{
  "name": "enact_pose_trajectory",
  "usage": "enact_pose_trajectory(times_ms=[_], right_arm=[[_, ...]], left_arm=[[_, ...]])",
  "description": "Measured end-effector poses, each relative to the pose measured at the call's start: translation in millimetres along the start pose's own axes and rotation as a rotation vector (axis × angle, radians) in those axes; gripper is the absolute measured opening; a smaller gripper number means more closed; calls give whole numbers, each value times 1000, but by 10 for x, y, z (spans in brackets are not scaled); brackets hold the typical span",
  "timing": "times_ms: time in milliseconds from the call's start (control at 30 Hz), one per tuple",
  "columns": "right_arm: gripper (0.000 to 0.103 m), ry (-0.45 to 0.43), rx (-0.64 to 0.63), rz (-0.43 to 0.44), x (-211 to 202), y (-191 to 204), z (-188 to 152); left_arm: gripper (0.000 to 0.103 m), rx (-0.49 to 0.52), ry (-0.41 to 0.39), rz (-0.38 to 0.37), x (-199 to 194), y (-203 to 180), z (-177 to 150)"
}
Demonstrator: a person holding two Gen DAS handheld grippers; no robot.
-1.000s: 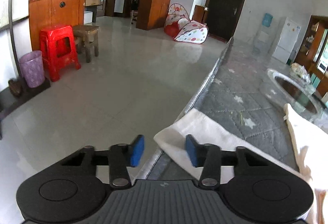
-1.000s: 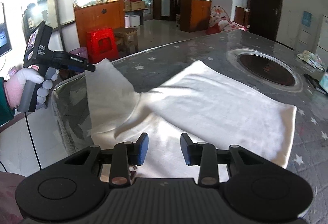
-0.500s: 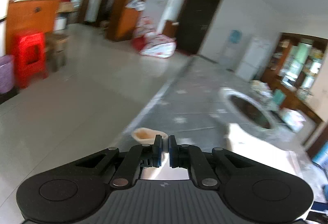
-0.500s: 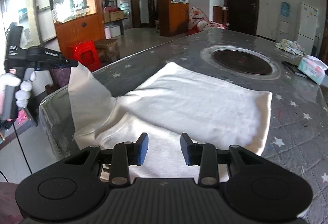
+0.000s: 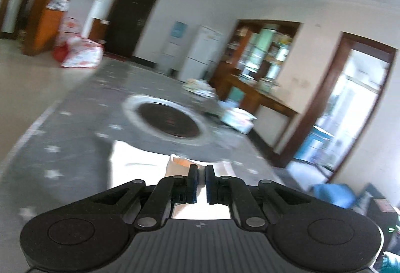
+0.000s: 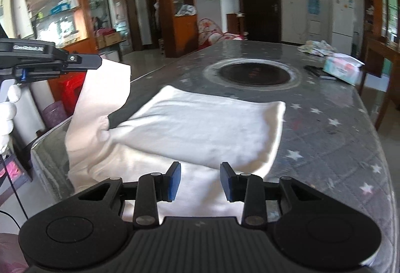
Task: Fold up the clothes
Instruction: 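Release the folded edge and move both grippers back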
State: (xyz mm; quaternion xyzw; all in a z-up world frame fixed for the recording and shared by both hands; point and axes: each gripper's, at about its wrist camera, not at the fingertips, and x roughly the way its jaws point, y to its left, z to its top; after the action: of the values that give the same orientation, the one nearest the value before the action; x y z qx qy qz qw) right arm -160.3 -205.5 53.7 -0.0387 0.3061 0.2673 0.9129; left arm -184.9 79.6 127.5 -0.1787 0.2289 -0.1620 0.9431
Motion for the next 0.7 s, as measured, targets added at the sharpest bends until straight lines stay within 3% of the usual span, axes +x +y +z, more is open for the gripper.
enact_pose_trajectory(times_ms=[267, 567, 700], right_arm=[[34, -10, 57, -62, -160, -248, -112], [34, -17, 101, -89, -175, -397, -153], [34, -14, 104, -86, -164, -402, -158]], left_arm=[[7, 59, 91, -165, 432, -487, -148], [11, 114, 215, -240, 768, -729, -427], [23, 144, 226, -234, 762, -707, -474]])
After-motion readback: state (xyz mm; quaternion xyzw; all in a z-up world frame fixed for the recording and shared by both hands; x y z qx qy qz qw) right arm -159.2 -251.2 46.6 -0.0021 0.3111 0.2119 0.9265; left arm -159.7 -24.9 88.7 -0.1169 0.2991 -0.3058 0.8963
